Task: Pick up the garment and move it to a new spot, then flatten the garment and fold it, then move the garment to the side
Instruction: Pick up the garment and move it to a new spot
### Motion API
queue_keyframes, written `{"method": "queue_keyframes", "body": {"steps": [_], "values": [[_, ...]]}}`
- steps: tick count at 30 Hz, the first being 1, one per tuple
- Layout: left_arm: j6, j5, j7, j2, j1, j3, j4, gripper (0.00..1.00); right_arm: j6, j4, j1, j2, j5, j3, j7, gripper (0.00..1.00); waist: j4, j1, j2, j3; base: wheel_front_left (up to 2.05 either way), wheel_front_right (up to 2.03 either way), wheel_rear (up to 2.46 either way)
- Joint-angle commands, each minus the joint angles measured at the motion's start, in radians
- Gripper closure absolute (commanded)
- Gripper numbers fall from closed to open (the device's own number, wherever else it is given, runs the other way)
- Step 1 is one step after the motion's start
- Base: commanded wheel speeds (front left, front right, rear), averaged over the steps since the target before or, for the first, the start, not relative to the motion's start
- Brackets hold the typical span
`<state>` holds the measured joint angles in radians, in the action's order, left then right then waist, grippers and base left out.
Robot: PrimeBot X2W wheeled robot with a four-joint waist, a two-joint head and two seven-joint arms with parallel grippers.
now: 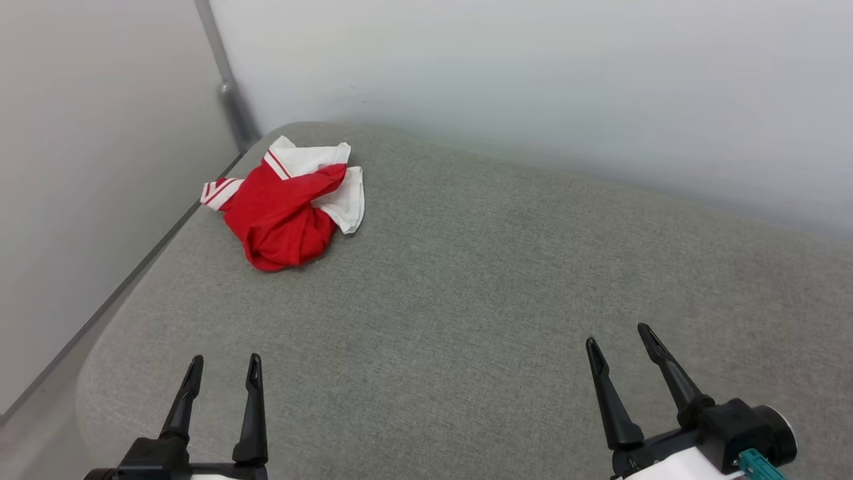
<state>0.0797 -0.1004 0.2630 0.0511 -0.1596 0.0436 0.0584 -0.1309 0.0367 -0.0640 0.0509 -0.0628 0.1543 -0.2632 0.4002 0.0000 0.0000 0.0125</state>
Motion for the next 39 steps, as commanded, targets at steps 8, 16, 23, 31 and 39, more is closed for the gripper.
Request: {"method": "queue_keyframes", "body": {"steps": [8, 16, 23, 31, 39], "values": [[0.008, 0.004, 0.003, -0.001, -0.013, 0.017, 0.011, 0.00, 0.000, 0.009, -0.010, -0.001, -0.014, 0.015, -0.002, 0.00, 0.025, 0.0000, 0.0000, 0.004, 0.00, 0.00, 0.00], [-0.003, -0.045, 0.003, -0.001, 0.013, 0.054, 0.001, 0.00, 0.000, 0.008, 0.013, -0.001, -0.004, 0.013, -0.002, 0.00, 0.002, 0.0000, 0.0000, -0.042, 0.00, 0.00, 0.00], [0.031, -0.099, 0.003, -0.001, 0.130, 0.121, -0.023, 0.00, 0.000, -0.023, 0.070, 0.000, 0.068, 0.001, -0.002, 0.00, -0.040, 0.0000, 0.0000, -0.194, 0.00, 0.00, 0.00], [0.050, -0.204, -0.008, 0.184, 0.407, 0.059, -0.258, 0.00, 0.000, -0.069, 0.126, 0.025, 0.131, -0.020, -0.002, 0.00, -0.093, 0.0000, 0.0000, -0.391, 0.00, 0.00, 0.00], [0.050, -0.425, -0.297, 0.464, 0.746, -0.111, -0.496, 0.00, 0.000, -0.110, 0.158, 0.057, 0.152, -0.045, -0.002, 0.00, -0.142, 0.0000, 0.0000, -0.551, 0.00, 0.00, 0.00]]}}
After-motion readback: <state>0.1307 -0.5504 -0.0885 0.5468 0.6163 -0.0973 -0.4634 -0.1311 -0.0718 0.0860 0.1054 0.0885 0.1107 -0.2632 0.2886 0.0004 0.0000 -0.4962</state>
